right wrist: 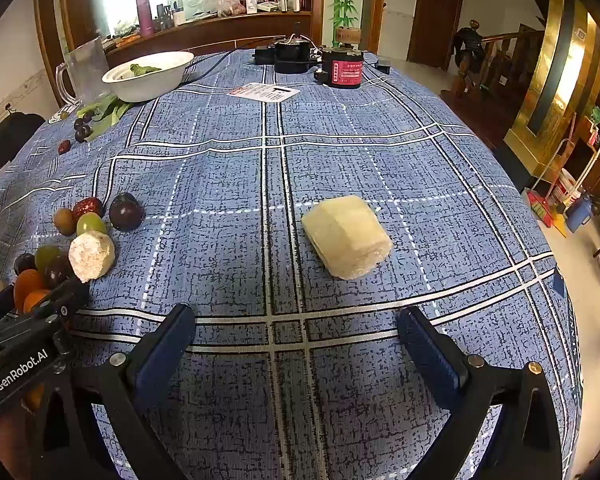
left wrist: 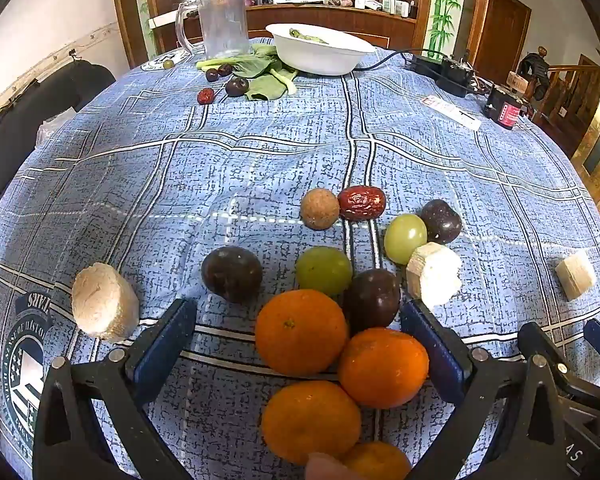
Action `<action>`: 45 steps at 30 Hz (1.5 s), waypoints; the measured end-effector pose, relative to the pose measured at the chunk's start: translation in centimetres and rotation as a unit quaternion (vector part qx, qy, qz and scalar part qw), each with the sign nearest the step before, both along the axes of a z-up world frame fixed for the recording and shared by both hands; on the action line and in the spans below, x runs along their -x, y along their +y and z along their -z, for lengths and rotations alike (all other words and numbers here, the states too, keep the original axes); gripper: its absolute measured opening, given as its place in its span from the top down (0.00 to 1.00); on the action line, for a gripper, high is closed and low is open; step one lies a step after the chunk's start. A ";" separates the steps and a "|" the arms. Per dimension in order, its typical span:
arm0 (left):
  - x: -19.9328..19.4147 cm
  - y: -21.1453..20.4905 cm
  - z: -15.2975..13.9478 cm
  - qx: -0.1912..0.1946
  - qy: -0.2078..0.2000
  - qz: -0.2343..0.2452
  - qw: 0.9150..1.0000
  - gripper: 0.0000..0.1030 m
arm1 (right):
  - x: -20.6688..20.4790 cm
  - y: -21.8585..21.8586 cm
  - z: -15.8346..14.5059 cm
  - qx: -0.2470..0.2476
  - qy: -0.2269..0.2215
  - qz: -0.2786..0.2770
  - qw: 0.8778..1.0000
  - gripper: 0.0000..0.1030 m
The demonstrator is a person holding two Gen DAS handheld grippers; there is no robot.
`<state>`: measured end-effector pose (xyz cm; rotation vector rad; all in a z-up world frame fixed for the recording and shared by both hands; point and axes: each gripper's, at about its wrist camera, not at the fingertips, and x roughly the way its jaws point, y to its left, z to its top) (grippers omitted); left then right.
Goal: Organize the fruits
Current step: 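Move both tools over the fruit pile, fingers open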
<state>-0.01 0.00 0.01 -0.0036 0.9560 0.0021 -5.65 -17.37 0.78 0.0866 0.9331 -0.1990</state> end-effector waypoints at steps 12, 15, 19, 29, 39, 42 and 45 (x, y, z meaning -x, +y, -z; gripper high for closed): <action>0.0 0.0 0.0 0.000 0.001 0.000 1.000 0.01 | 0.0 0.0 0.0 0.000 0.001 0.000 1.000 0.01; 0.1 0.0 -0.1 0.000 0.001 0.000 1.000 0.00 | 0.0 0.0 0.0 0.000 0.001 0.000 1.000 0.01; 0.2 -0.1 -0.1 0.000 0.001 0.000 1.000 0.00 | 0.0 0.0 0.0 0.000 0.001 0.000 1.000 0.01; 0.1 0.0 -0.1 0.000 0.001 0.000 1.000 0.00 | 0.0 0.0 0.0 0.000 0.001 0.000 1.000 0.01; 0.1 0.1 0.0 -0.002 0.013 0.032 0.999 0.00 | 0.0 0.0 0.0 0.000 0.002 0.000 1.000 0.01; 0.3 0.2 0.0 0.000 0.015 0.042 0.999 0.00 | -0.2 -0.2 -0.2 -0.007 0.020 -0.016 1.000 0.01; 0.9 0.3 -0.1 0.000 0.019 0.058 0.998 0.00 | 0.2 -0.6 -0.5 -0.009 0.026 -0.010 1.000 0.01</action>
